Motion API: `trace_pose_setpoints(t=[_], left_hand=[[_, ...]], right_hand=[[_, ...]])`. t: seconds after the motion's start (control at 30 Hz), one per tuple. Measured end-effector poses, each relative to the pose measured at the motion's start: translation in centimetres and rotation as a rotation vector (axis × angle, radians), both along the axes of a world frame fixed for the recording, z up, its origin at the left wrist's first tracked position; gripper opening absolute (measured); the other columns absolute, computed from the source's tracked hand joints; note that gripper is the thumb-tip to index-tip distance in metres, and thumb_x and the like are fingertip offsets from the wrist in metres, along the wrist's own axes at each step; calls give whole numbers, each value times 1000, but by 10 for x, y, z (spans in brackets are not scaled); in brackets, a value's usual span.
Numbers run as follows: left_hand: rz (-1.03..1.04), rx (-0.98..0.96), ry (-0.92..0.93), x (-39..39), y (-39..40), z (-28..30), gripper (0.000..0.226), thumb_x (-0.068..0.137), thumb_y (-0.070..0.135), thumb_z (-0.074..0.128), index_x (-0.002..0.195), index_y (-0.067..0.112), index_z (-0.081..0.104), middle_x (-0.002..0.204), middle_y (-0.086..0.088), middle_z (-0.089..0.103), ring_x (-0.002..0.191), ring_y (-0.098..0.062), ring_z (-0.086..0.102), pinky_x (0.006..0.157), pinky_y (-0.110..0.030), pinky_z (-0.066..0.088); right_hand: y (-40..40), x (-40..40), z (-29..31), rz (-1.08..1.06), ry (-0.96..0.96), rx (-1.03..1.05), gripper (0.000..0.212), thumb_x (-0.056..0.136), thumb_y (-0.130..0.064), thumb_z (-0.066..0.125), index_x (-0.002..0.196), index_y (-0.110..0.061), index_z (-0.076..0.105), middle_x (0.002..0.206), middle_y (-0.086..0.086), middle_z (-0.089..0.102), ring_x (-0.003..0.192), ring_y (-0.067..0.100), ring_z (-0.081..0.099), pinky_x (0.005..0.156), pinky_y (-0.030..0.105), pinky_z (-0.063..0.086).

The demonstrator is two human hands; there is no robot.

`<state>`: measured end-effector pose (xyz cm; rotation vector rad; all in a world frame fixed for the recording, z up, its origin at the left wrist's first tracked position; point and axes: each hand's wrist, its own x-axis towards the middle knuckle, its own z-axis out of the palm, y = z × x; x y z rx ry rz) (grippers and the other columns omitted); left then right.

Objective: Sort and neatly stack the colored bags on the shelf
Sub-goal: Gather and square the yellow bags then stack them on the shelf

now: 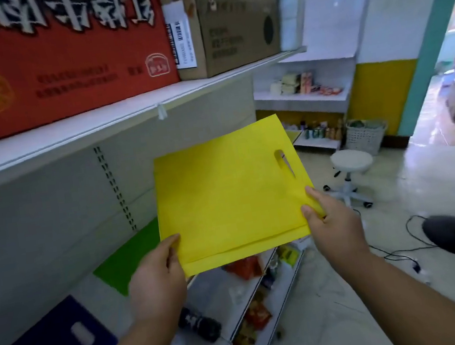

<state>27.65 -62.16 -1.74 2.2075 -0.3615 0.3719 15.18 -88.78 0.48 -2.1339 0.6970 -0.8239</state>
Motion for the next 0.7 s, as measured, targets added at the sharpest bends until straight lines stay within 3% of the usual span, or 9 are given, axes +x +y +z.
trace_pose_setpoints(t=[0.17,0.3,0.4,0.47,0.57,0.7], left_hand=[[-125,-4,99,72,-125,-1,33,97,25,51,125,36,65,104,-3,72,71,-24,59,54,-25,39],[-198,23,53,114,-229,5,33,97,24,52,124,36,66,117,-2,68,85,-22,60,60,-26,37],[-255,39,56,142,-299,-7,33,97,27,50,124,38,65,113,-2,70,88,-25,64,61,-27,42],[-259,24,91,161,-344,-16,34,97,30,48,124,42,63,107,-1,70,83,-24,65,59,-27,45],[-204,51,36,186,-409,-24,34,99,27,47,127,38,63,110,-1,69,80,-23,62,54,-25,36],[-79,73,101,207,-466,-21,34,100,23,45,127,32,64,109,-5,69,80,-27,61,53,-27,32]], right_hand=[[-103,32,7,-171,33,2,44,95,-26,61,139,-21,54,135,8,58,121,26,54,97,35,43],[-188,53,3,-281,27,36,44,94,-26,62,137,-24,55,136,6,58,123,25,54,98,32,42],[-255,71,-9,-312,29,45,44,94,-26,61,138,-24,54,137,6,57,123,25,53,97,32,41],[-302,89,-16,-301,27,45,44,95,-26,61,138,-24,54,136,7,58,122,25,54,94,32,42],[-376,127,-21,-224,29,28,45,95,-25,61,139,-22,54,137,8,57,122,27,54,97,35,43],[-457,184,-16,-85,82,-14,45,95,-24,62,138,-19,54,137,8,57,122,27,54,99,39,44]])
